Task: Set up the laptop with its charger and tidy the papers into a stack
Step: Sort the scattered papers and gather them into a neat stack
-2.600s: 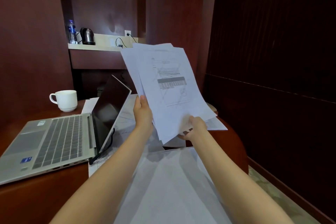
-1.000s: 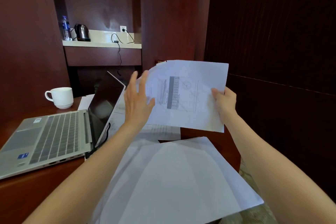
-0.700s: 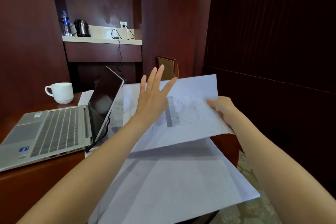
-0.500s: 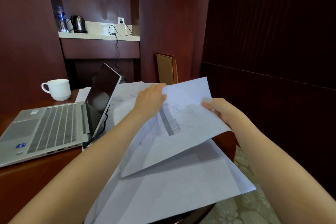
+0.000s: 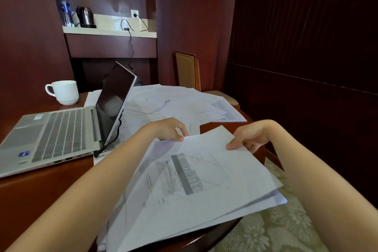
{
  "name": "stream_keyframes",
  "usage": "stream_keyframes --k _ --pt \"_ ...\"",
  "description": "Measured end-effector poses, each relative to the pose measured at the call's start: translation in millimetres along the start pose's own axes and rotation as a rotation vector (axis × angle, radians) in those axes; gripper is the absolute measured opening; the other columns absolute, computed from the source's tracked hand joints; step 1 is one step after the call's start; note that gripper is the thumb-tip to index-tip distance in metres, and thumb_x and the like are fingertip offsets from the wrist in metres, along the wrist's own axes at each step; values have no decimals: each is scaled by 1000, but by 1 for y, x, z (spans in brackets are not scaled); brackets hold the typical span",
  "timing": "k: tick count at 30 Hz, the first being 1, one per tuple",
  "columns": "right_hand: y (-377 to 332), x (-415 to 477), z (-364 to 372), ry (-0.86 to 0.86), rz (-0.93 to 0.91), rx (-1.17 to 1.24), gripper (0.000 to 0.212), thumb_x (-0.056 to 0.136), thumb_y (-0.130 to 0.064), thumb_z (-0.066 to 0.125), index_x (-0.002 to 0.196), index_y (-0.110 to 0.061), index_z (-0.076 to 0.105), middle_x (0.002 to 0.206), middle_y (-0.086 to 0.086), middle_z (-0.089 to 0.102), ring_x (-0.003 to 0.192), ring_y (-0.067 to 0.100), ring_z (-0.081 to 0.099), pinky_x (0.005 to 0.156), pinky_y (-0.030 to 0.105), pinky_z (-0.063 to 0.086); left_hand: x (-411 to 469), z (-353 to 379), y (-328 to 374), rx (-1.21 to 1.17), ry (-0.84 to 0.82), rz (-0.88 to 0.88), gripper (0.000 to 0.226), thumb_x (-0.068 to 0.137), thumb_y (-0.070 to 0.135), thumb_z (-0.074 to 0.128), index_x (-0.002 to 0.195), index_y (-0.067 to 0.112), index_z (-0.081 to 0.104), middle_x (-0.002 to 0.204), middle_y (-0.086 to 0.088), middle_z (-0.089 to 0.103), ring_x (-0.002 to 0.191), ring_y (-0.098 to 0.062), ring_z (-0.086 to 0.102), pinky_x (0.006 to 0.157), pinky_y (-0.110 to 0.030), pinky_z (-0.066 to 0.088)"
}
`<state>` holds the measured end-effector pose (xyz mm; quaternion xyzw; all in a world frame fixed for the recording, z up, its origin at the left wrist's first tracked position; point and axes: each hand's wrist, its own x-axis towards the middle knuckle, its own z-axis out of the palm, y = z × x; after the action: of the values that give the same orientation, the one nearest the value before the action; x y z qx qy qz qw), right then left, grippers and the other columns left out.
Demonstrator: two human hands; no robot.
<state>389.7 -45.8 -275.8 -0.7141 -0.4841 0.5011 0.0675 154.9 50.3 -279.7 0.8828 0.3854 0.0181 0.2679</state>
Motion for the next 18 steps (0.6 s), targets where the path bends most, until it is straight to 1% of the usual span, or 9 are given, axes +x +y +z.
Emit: stream_keyframes --k 3,5,7,8,10,12,13,15,18 --pt "-1 1 1 80 55 44 22 89 -32 61 106 -18 65 102 1 69 84 12 64 65 17 48 4 5 -2 -9 6 35 21 91 14 57 112 14 63 75 12 42 74 -10 44 57 -19 41" --pt "-4 3 2 212 99 3 21 90 -36 60 95 -17 65 85 0 67 69 11 58 51 15 38 7 9 -5 -5 16 67 20 90 12 60 109 13 65 81 13 49 86 -14 50 73 -24 44" --pt "-7 6 3 341 140 -46 21 89 -35 61 85 -14 61 68 -1 57 53 9 46 42 14 27 9 13 -7 4 9 95 22 88 10 61 109 13 65 87 10 54 93 -14 52 81 -23 40" --pt "-8 8 3 397 151 -59 19 88 -32 62 87 -13 61 66 -1 54 50 8 43 42 14 26 8 15 -7 12 3 98 23 88 11 62 111 13 64 90 8 56 94 -13 52 82 -22 38" --pt "-10 15 4 528 141 -99 19 86 -24 65 99 -10 61 70 2 56 50 9 46 43 14 33 8 17 -7 35 9 71 28 89 18 62 117 17 60 102 2 57 100 -15 52 84 -23 37" --pt "-17 26 7 658 62 -48 26 87 -17 63 110 -6 60 81 5 59 57 11 51 47 16 43 9 18 -7 86 23 8 34 91 30 58 122 19 55 122 -4 53 116 -20 49 93 -27 37" --pt "-22 31 10 694 14 26 27 88 -15 61 113 -5 59 90 7 60 62 12 54 51 18 47 8 18 -8 129 22 -27 36 92 35 54 124 17 53 128 -4 50 119 -21 47 95 -28 36" --pt "-34 39 17 677 -85 251 33 89 -13 60 120 -3 55 110 12 60 81 18 60 67 24 53 7 20 -10 239 37 -75 41 96 40 44 124 11 54 128 -6 52 118 -23 48 90 -29 37" --pt "-51 42 32 574 -184 520 46 89 -12 59 131 -2 43 128 18 50 110 29 56 88 33 49 3 27 -14 337 135 -137 44 99 42 34 116 7 54 119 -9 56 107 -26 52 79 -29 38"
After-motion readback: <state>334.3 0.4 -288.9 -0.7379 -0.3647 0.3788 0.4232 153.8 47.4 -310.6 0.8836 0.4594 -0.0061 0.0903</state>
